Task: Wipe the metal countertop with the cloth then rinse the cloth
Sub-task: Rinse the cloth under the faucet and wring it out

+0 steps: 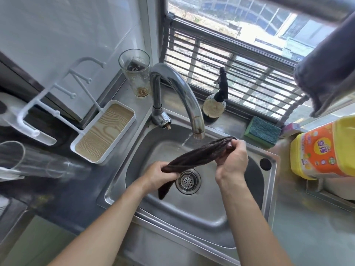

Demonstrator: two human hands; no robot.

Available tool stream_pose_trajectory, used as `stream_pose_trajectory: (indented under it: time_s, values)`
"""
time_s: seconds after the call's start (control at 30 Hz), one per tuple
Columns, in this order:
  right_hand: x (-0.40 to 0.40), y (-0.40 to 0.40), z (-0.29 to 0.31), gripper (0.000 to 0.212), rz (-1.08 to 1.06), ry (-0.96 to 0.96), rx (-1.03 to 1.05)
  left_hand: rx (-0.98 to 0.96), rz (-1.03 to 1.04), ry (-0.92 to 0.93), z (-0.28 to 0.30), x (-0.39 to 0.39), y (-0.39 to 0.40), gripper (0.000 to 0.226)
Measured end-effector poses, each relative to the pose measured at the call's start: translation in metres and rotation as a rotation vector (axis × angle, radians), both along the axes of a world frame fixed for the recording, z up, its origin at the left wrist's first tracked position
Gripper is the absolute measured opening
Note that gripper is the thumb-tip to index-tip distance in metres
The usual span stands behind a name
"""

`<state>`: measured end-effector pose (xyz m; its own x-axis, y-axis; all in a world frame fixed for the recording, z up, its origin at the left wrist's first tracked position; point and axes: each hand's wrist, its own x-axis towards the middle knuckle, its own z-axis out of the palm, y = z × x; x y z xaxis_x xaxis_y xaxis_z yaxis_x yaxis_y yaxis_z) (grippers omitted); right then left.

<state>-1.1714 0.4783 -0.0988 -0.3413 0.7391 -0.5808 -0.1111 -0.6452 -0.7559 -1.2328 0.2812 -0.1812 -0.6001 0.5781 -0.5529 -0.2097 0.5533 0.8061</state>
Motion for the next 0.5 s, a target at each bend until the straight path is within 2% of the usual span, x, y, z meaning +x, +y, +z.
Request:
stream_pose_trajectory:
  time_s: [0.07, 0.13, 0.2, 0.27, 0.3, 0.33, 0.37, 0.4, 0.43, 0.5]
  values:
    - [0.003, 0.009, -0.015, 0.033, 0.052, -0.218, 0.017, 0.060, 0.150, 0.036, 0.002, -0.001, 0.003, 0.021]
    - [0.011, 0.011, -0.033, 0.033, 0.247, -0.488, 0.064, 0.134, 0.219, 0.056, 0.007, -0.004, 0.011, 0.018]
    - [0.019, 0.007, -0.049, 0.030, 0.631, -0.826, 0.208, 0.149, 0.150, 0.120, 0.011, -0.008, 0.016, 0.022]
    - [0.025, 0.000, -0.053, 0.032, 1.052, -1.091, 0.413, 0.090, 0.015, 0.273, 0.015, -0.013, 0.021, 0.023]
    - [0.026, -0.004, -0.055, 0.046, 1.202, -1.101, 0.498, 0.062, -0.041, 0.323, 0.016, -0.015, 0.023, 0.025]
    - [0.027, -0.008, -0.057, 0.067, 1.305, -0.980, 0.571, 0.048, -0.084, 0.344, 0.017, -0.016, 0.026, 0.027]
    - [0.026, -0.012, -0.057, 0.084, 1.363, -0.785, 0.628, 0.045, -0.124, 0.339, 0.019, -0.016, 0.029, 0.028]
    - [0.024, -0.016, -0.053, 0.090, 1.382, -0.585, 0.693, 0.053, -0.168, 0.319, 0.021, -0.017, 0.032, 0.029]
    - [0.022, -0.018, -0.050, 0.084, 1.372, -0.437, 0.775, 0.066, -0.201, 0.306, 0.022, -0.016, 0.034, 0.030]
    - [0.017, -0.017, -0.045, 0.051, 1.296, -0.394, 0.931, 0.094, -0.140, 0.267, 0.022, -0.016, 0.035, 0.034]
